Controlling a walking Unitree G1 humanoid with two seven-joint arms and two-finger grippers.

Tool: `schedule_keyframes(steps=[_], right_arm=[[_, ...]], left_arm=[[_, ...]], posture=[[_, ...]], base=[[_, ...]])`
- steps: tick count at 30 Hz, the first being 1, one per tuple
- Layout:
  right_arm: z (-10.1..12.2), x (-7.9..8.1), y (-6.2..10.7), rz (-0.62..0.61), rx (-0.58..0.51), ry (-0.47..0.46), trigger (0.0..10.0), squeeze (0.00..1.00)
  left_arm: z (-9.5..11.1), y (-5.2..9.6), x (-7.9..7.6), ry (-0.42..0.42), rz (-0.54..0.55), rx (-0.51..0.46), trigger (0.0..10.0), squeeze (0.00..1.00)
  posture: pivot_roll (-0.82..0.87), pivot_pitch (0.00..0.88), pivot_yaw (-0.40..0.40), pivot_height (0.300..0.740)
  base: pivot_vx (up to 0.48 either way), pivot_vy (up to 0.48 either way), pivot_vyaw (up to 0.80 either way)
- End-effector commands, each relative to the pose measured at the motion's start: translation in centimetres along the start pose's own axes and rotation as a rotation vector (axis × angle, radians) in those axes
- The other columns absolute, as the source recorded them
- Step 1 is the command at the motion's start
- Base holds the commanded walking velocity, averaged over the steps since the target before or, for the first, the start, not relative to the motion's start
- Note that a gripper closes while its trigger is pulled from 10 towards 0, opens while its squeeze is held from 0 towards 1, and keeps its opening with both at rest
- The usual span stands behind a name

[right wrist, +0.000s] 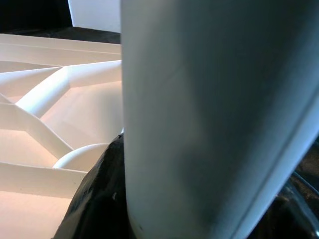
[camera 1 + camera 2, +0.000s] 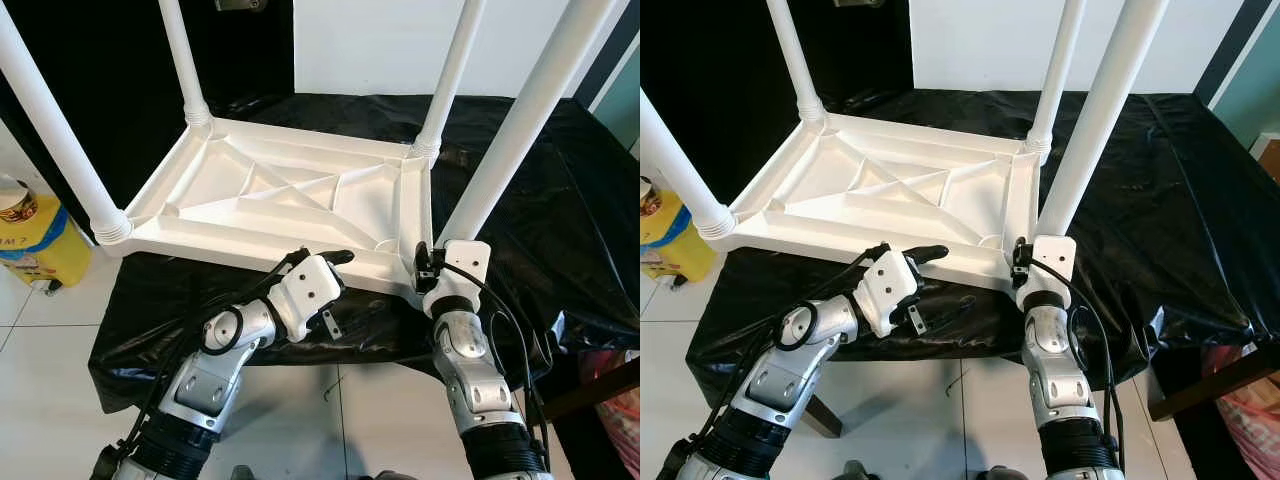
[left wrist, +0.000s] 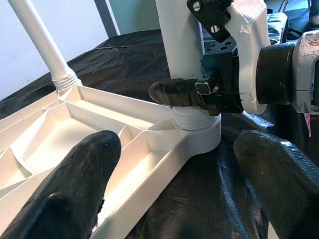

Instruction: Building children table

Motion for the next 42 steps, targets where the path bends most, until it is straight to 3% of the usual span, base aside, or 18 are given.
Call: schedule_keyframes(steps=[1, 12, 13, 21, 29, 38, 40, 41, 42], right_arm=[[-2.4, -0.3, 0.7, -0.011, 0.106, 0.021, 10.0, 0.0], [-2.0, -0.4, 1.0, -0.029, 0.094, 0.037, 10.0, 0.0], [-1.9, -0.5, 1.0, -0.027, 0.089, 0.041, 10.0, 1.0], [-1.5, -0.9, 1.1, -0.012, 0.065, 0.051, 10.0, 1.0], [-0.3, -1.5, 1.3, 0.207, -0.037, 0.017, 10.0, 1.0], [0.3, -2.1, 1.0, 0.334, -0.085, 0.037, 10.0, 1.0], [0.6, -2.0, 0.5, 0.46, -0.102, 0.058, 10.0, 1.0], [0.7, -1.8, 0.4, 0.515, -0.107, 0.066, 10.0, 0.24], [0.7, -1.8, 0.4, 0.515, -0.107, 0.066, 10.0, 0.24]], left_arm=[[-0.1, -0.2, 0.0, -0.006, 0.028, 0.001, 10.0, 0.0], [-0.1, -0.2, -0.1, -0.005, 0.025, -0.002, 10.0, 0.0], [-0.1, -0.3, -0.1, -0.005, 0.026, -0.002, 10.0, 0.0], [-0.2, -0.3, -0.1, -0.004, 0.03, -0.002, 10.0, 0.0], [-0.2, -0.2, 0.0, 0.003, 0.034, -0.001, 10.0, 0.0], [-0.2, -0.3, 0.1, 0.002, 0.033, -0.003, 10.0, 0.0], [-0.2, -0.3, 0.2, 0.001, 0.033, -0.002, 10.0, 0.0], [-0.2, -0.3, 0.2, -0.001, 0.033, 0.0, 10.0, 0.0], [-0.2, -0.3, 0.2, -0.001, 0.033, 0.0, 10.0, 0.0]], posture=[[-0.01, 0.033, -0.051, 0.74], [-0.01, 0.036, -0.052, 0.74], [-0.01, 0.038, -0.053, 0.74], [-0.01, 0.042, -0.054, 0.74], [-0.03, 0.055, -0.045, 0.74], [-0.03, 0.056, -0.04, 0.74], [-0.03, 0.057, -0.039, 0.74], [-0.03, 0.057, -0.041, 0.74], [-0.03, 0.057, -0.041, 0.74]], base=[[0.0, 0.0, 0.0], [0.0, 0.0, 0.0], [0.0, 0.0, 0.0], [0.0, 0.0, 0.0], [0.0, 0.0, 0.0], [0.0, 0.0, 0.0], [0.0, 0.0, 0.0], [0.0, 0.0, 0.0], [0.0, 0.0, 0.0]])
Point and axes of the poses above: a point about 5 cm out from each wrist's last joint towards the gripper, its own y axis pointing back from the gripper into the wrist, its own z axis along the axis of the wrist's last joint, x = y × z, the point moved 3 cm from there along -y, pointing out of the wrist towards the gripper, and after that the axes turned 8 degrees about y, right-handed, at the moved point
